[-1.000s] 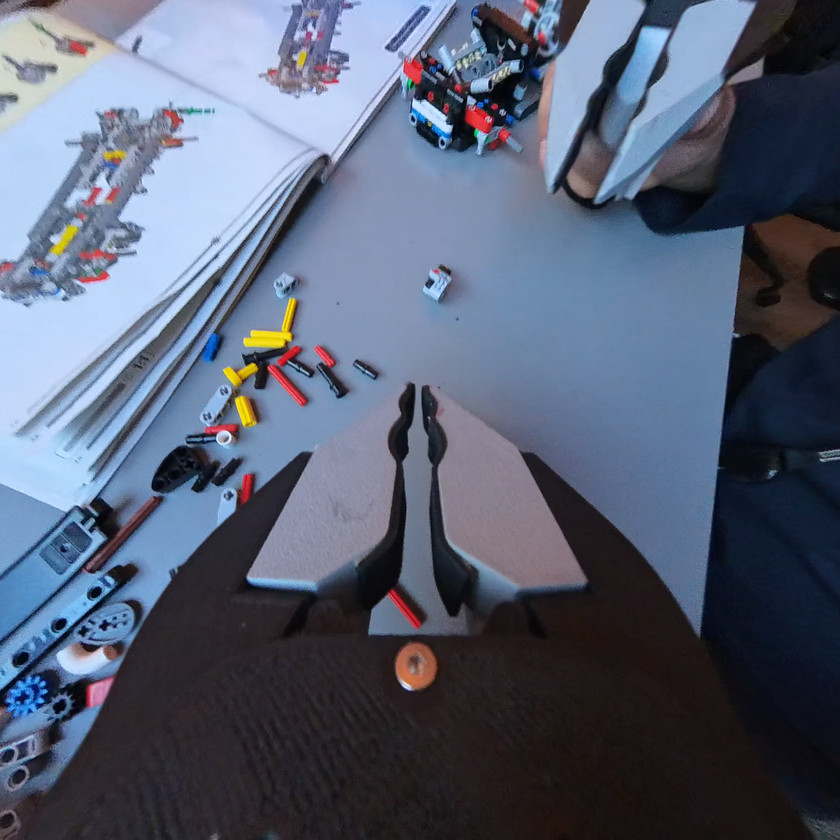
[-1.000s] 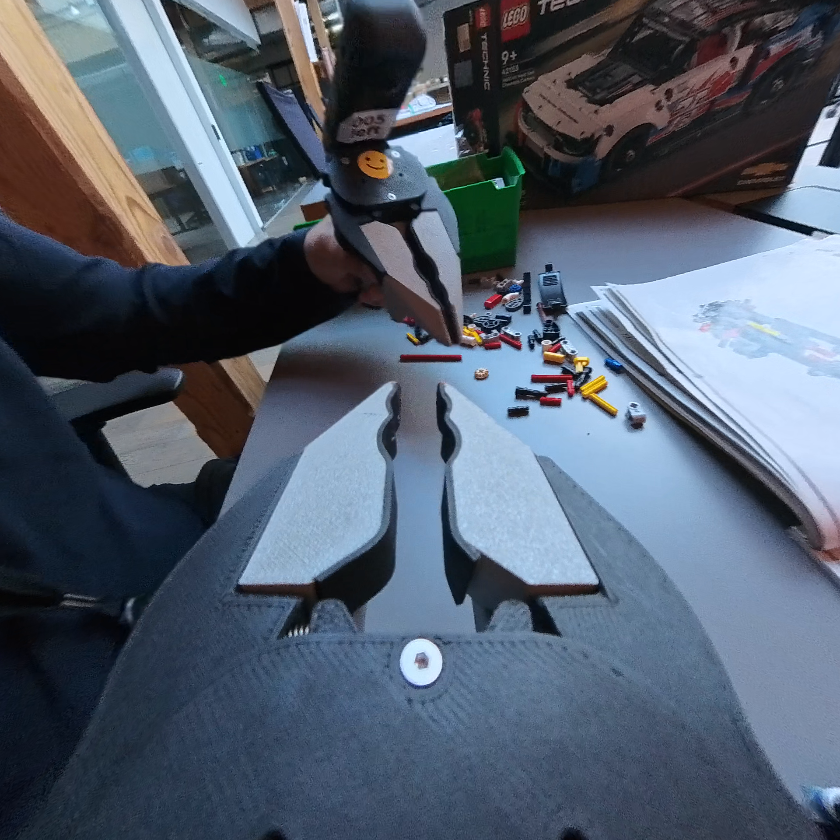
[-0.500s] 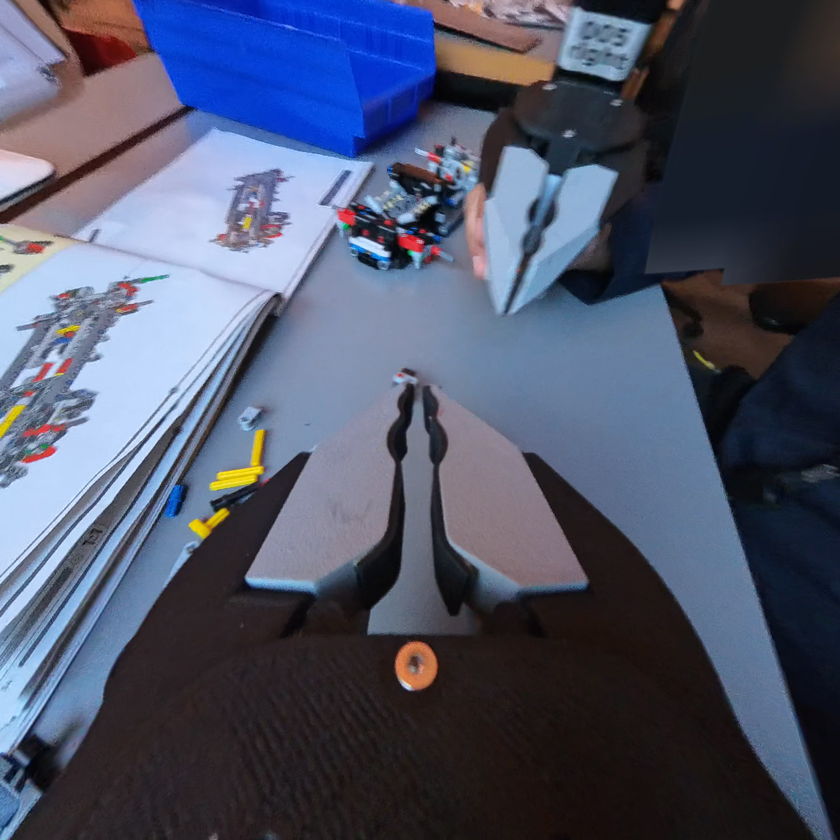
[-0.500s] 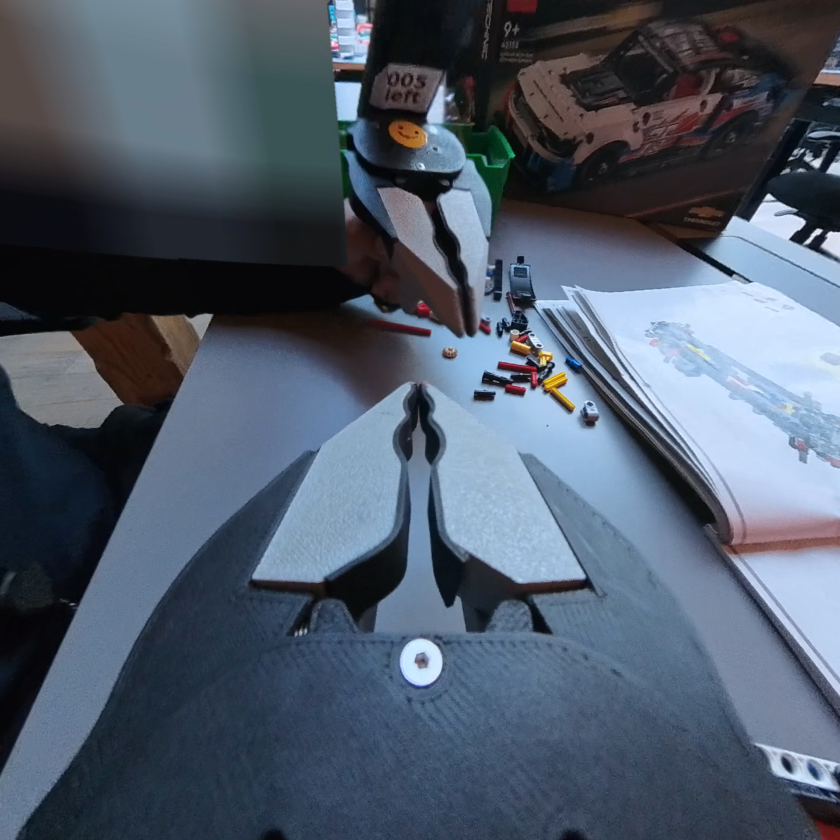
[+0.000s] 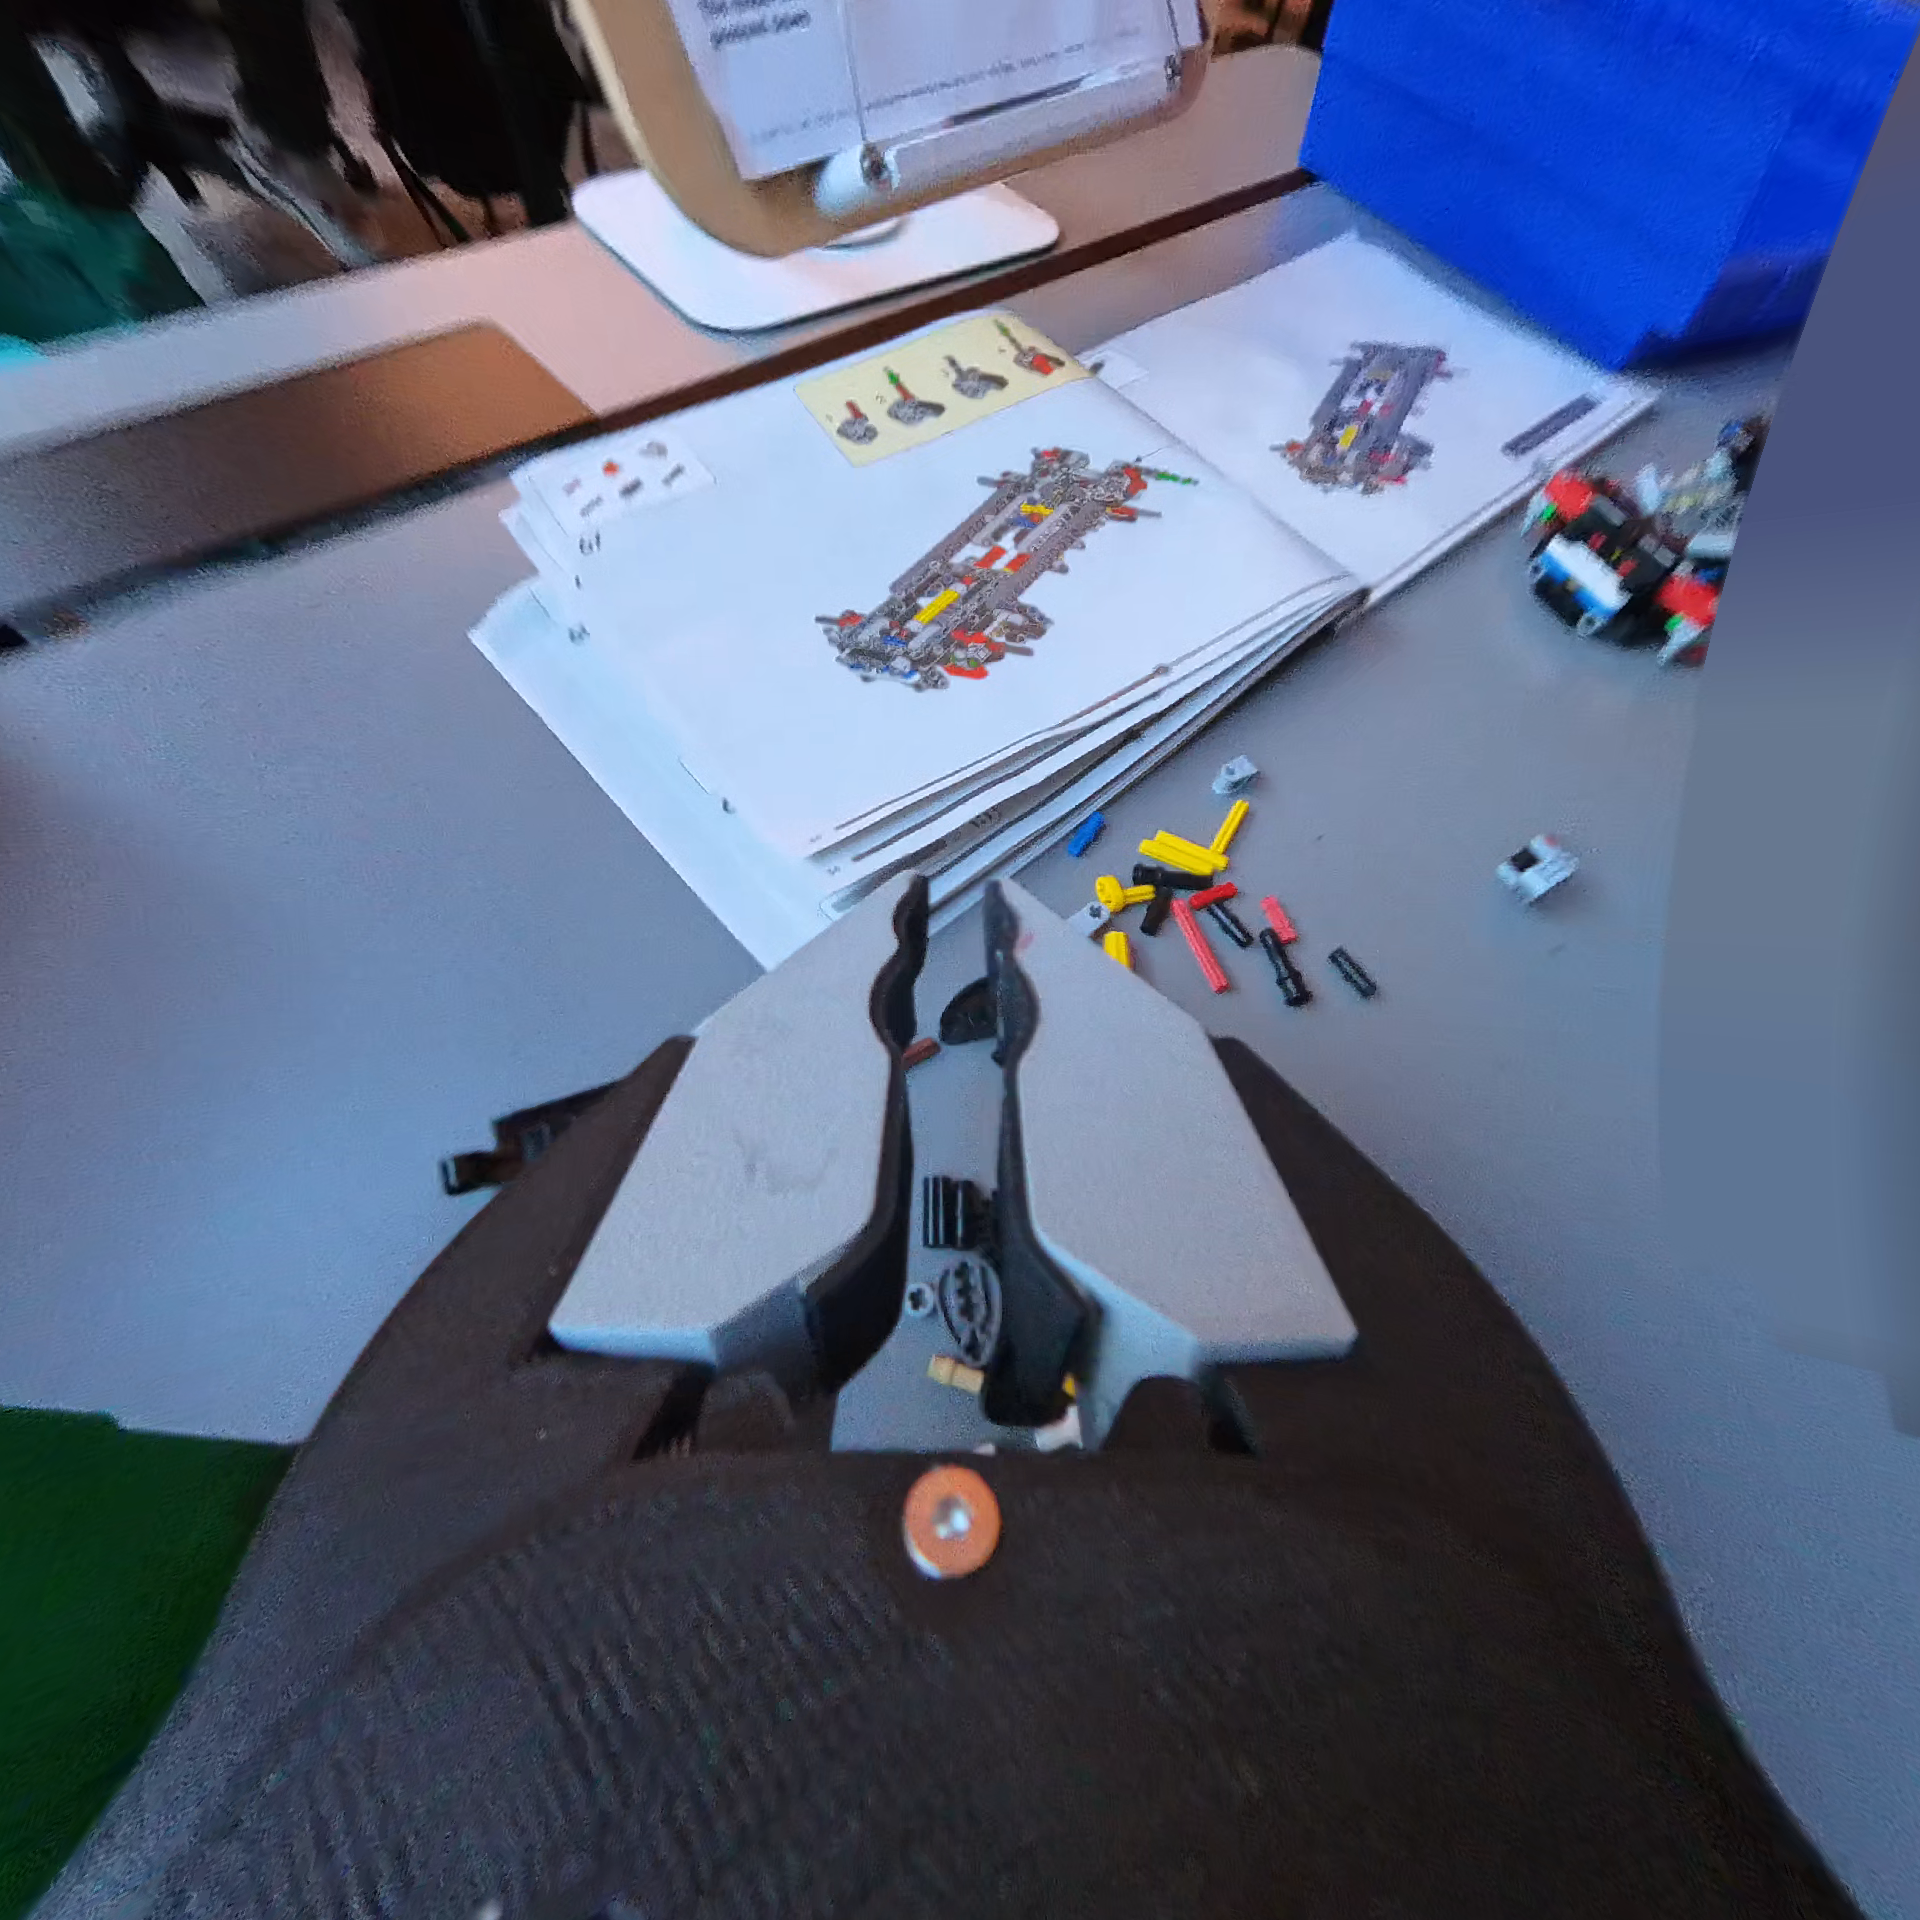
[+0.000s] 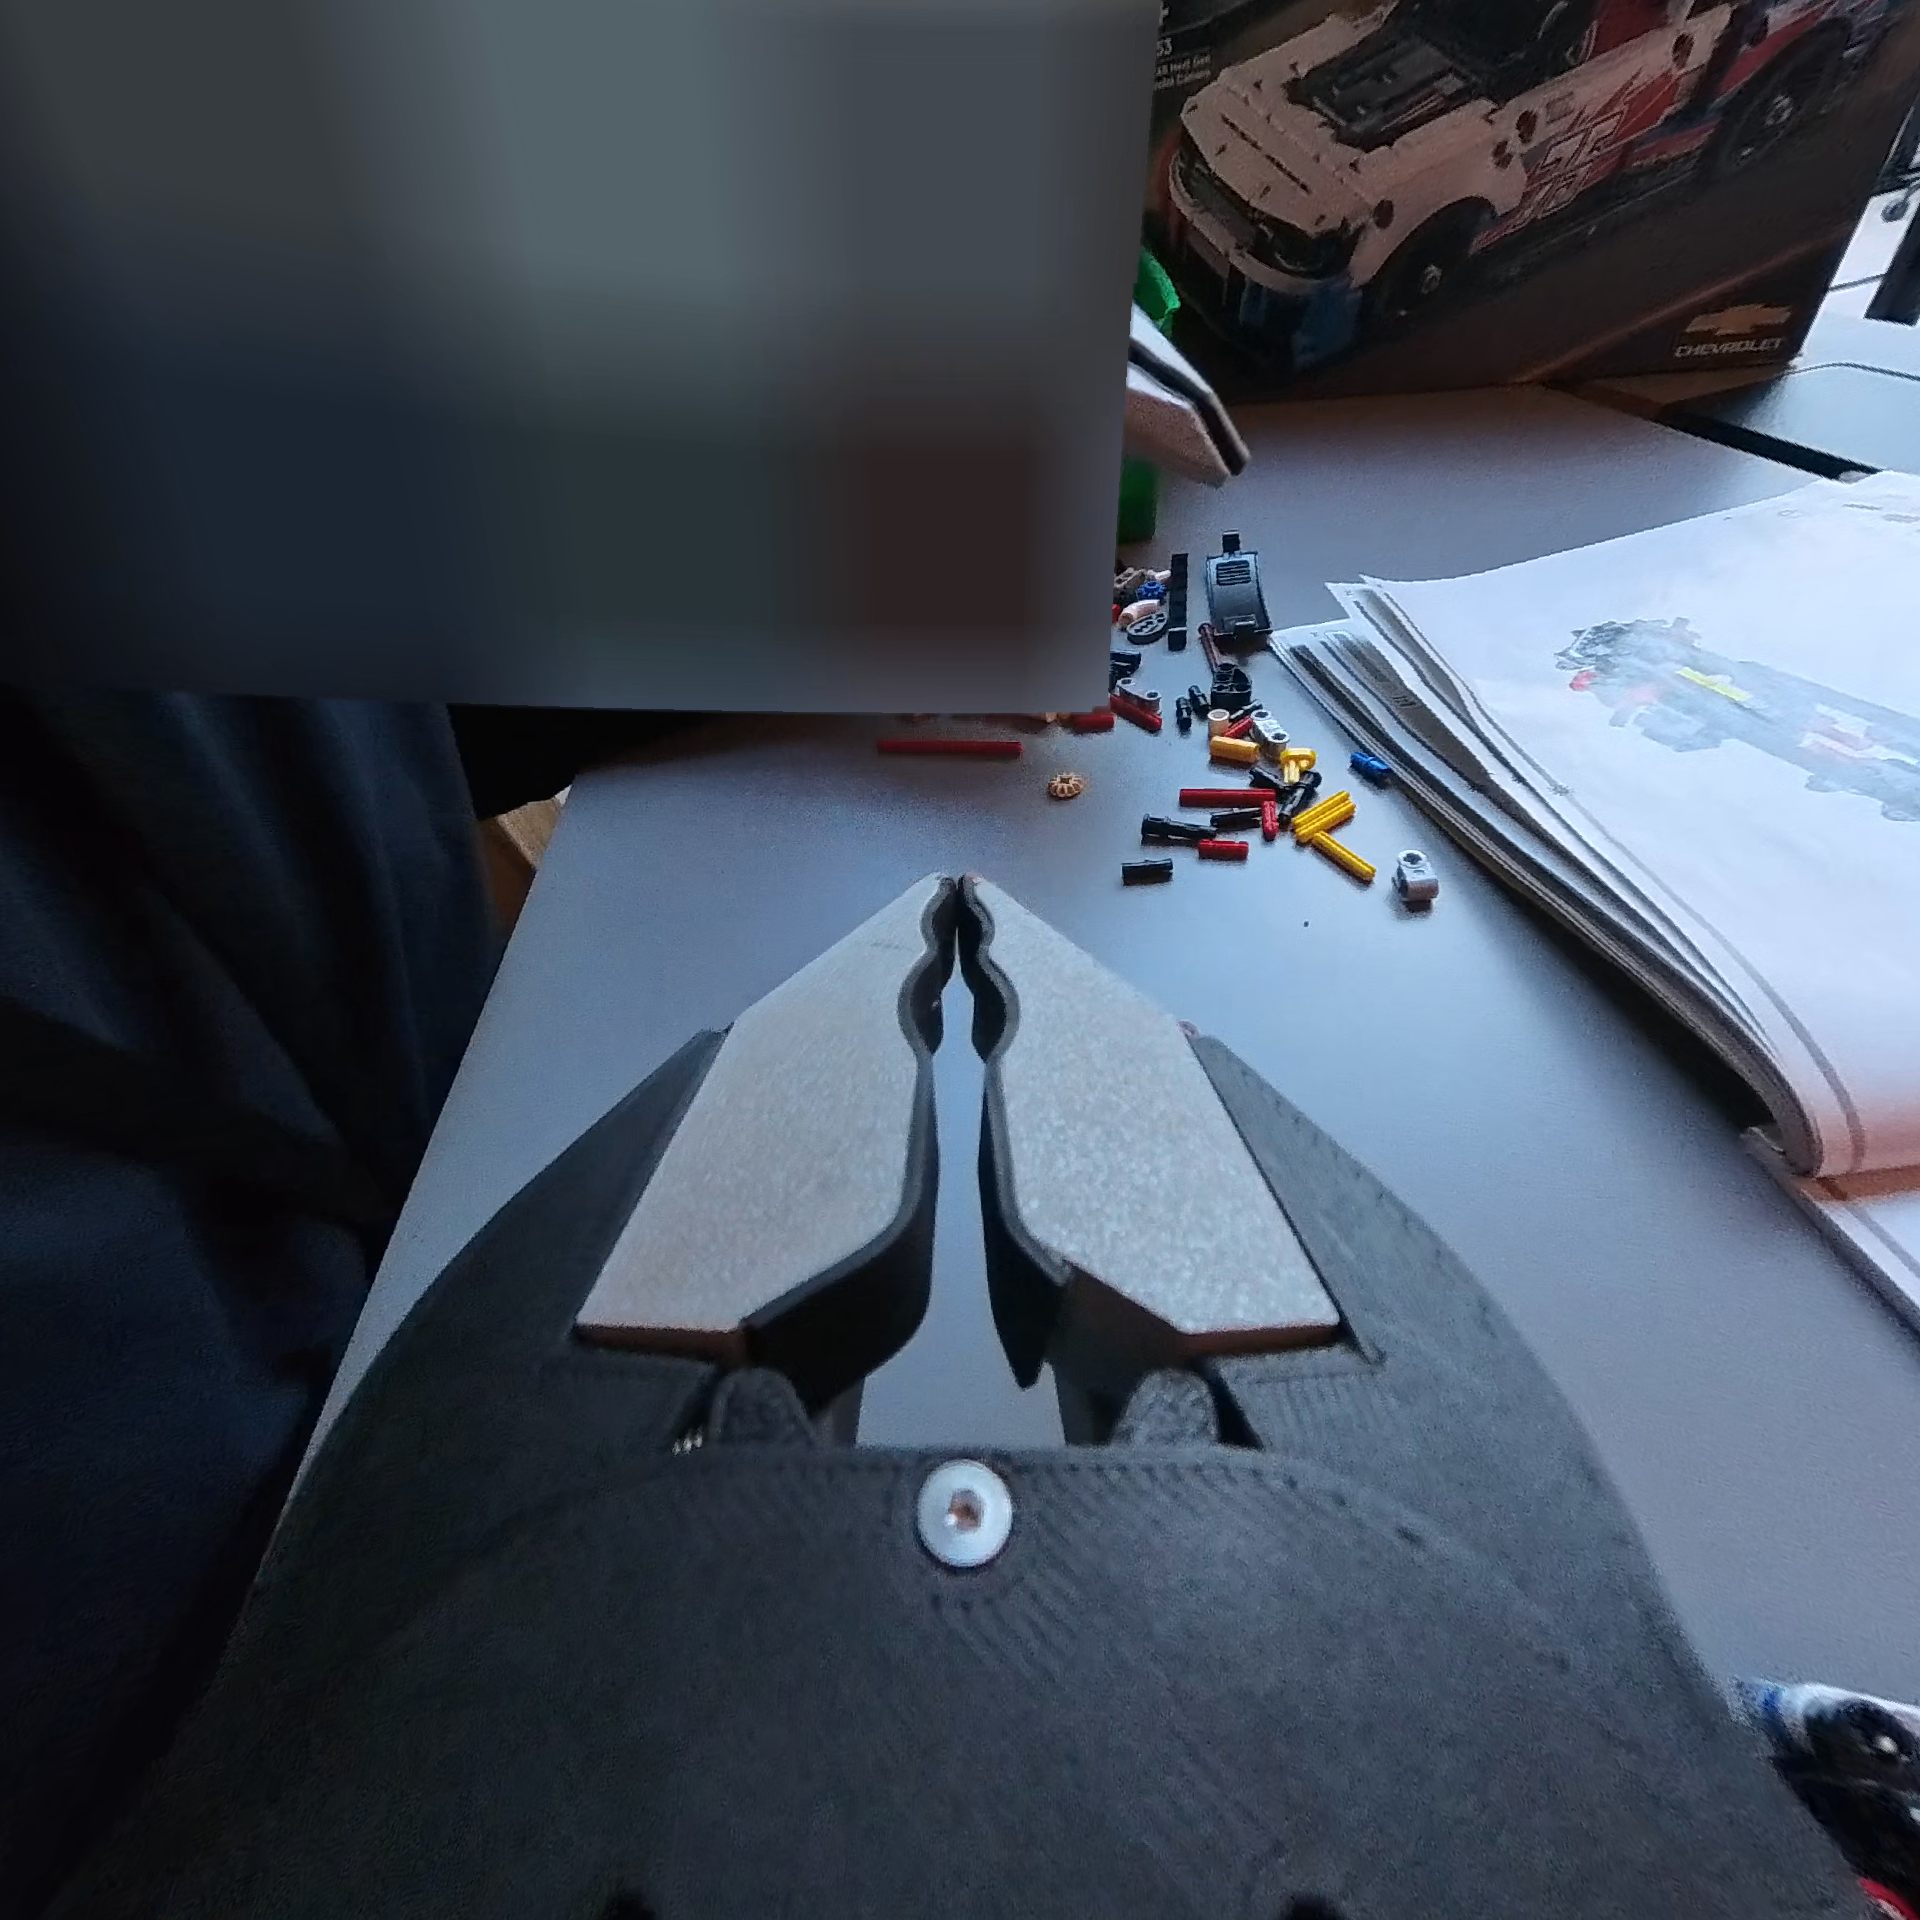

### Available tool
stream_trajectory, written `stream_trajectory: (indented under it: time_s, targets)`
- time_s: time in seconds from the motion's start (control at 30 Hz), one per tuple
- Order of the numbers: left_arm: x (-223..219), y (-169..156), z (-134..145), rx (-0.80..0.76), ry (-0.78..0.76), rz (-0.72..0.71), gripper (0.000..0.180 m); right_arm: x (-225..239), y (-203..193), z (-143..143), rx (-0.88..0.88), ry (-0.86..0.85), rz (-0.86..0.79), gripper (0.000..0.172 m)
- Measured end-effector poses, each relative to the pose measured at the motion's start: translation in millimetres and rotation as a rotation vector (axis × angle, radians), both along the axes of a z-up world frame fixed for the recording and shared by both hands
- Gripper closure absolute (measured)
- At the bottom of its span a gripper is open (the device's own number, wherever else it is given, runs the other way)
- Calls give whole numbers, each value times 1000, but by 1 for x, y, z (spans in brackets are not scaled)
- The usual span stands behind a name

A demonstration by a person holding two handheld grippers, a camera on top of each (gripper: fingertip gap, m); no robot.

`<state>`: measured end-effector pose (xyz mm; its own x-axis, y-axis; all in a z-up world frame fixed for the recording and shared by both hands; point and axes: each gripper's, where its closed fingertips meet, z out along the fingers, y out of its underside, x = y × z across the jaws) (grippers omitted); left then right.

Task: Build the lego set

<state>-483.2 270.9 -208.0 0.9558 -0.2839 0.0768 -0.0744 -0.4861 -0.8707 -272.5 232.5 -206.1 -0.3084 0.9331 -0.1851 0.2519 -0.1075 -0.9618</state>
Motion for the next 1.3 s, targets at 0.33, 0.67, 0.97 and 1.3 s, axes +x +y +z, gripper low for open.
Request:
stream_trajectory:
  time_s: [0.33,0.67,0.97,1.3]
  targets:
    - [-28,4,-12,-47,-73,137,180,0,-14,-3,13,-22,60,172]
    - [-28,7,-6,12,-174,140,180,-2,-9,-5,135,-14,15,172]
    - [-6,-1,8,-26,-237,5,169,-4,-3,-8,185,-24,-26,172]
    - [-15,-8,-2,-149,8,3,147,-4,-5,-10,225,-29,-20,172]
